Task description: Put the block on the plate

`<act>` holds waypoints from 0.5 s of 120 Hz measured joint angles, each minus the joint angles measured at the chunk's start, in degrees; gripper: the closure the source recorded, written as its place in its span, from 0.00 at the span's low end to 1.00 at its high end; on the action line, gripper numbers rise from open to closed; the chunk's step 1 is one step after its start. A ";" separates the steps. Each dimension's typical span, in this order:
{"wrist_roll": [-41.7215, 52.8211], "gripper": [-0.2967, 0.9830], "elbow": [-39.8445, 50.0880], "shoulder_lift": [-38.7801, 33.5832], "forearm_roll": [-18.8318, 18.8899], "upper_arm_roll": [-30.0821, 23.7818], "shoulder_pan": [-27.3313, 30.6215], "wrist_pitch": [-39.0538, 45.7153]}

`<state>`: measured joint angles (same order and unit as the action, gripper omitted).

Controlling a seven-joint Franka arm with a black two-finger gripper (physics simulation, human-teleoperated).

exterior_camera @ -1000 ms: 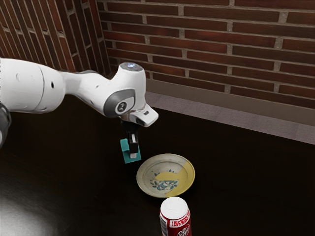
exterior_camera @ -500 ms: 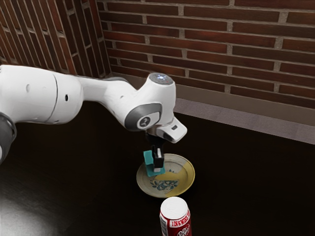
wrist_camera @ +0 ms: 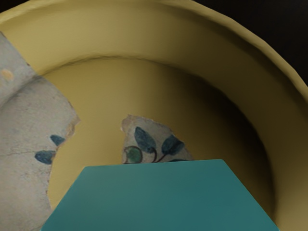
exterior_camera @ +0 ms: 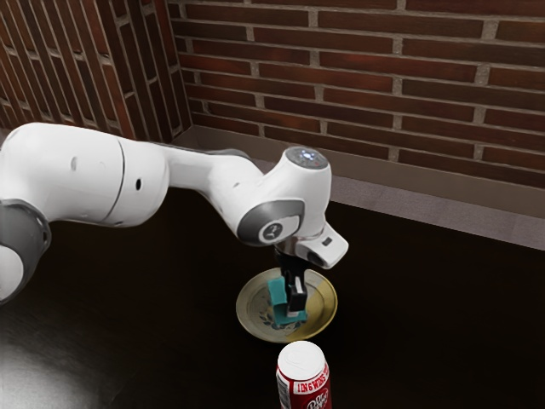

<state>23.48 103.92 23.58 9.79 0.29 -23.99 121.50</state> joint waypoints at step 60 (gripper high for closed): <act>-2.91 0.26 -0.39 -3.21 2.10 -0.29 -0.36 -1.27</act>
<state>20.57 103.52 20.37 11.89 0.00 -24.35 120.24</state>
